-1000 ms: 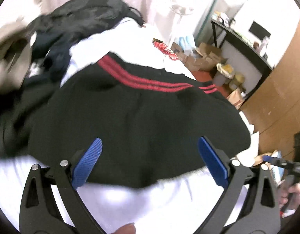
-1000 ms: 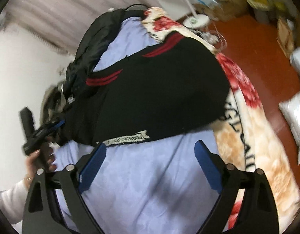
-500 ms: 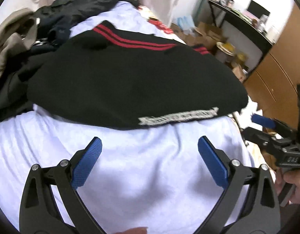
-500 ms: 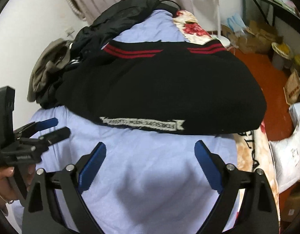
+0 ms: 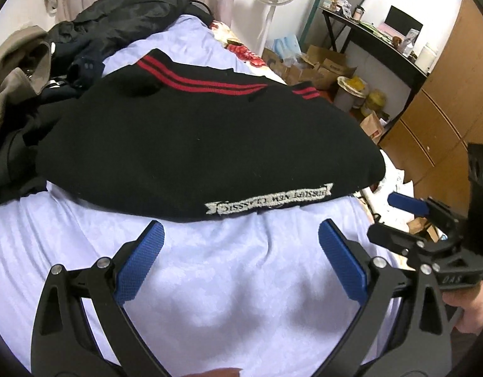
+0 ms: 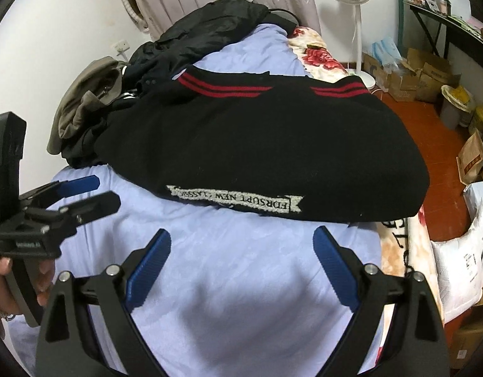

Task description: Fold large clothes

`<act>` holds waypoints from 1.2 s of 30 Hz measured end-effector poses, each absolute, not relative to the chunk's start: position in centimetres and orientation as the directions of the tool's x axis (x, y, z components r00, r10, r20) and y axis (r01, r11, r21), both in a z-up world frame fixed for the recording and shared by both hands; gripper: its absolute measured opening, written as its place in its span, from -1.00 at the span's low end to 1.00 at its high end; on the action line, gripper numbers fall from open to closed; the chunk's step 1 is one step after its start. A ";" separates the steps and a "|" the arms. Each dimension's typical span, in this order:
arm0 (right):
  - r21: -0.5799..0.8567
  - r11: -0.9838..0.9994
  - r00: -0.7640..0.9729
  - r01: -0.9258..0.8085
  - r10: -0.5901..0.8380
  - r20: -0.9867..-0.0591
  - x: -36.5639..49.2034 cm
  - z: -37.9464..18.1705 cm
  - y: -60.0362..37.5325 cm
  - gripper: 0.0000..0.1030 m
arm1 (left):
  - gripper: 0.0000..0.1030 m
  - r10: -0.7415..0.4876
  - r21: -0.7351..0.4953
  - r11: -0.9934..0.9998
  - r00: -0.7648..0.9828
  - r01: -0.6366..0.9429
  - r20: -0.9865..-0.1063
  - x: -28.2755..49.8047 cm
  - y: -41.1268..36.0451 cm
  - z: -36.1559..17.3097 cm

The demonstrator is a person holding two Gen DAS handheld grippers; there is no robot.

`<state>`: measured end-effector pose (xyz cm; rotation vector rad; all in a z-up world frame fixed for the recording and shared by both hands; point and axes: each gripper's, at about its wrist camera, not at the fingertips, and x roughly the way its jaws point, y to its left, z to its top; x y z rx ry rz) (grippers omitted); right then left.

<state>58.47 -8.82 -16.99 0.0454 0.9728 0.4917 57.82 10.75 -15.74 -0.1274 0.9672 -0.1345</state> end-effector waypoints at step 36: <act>0.273 0.873 0.484 -0.405 0.458 -0.746 58.2 -16.0 -8.5 0.75 | 0.88 -0.121 -0.133 0.991 0.614 0.026 -0.780 56.5 11.1 -15.3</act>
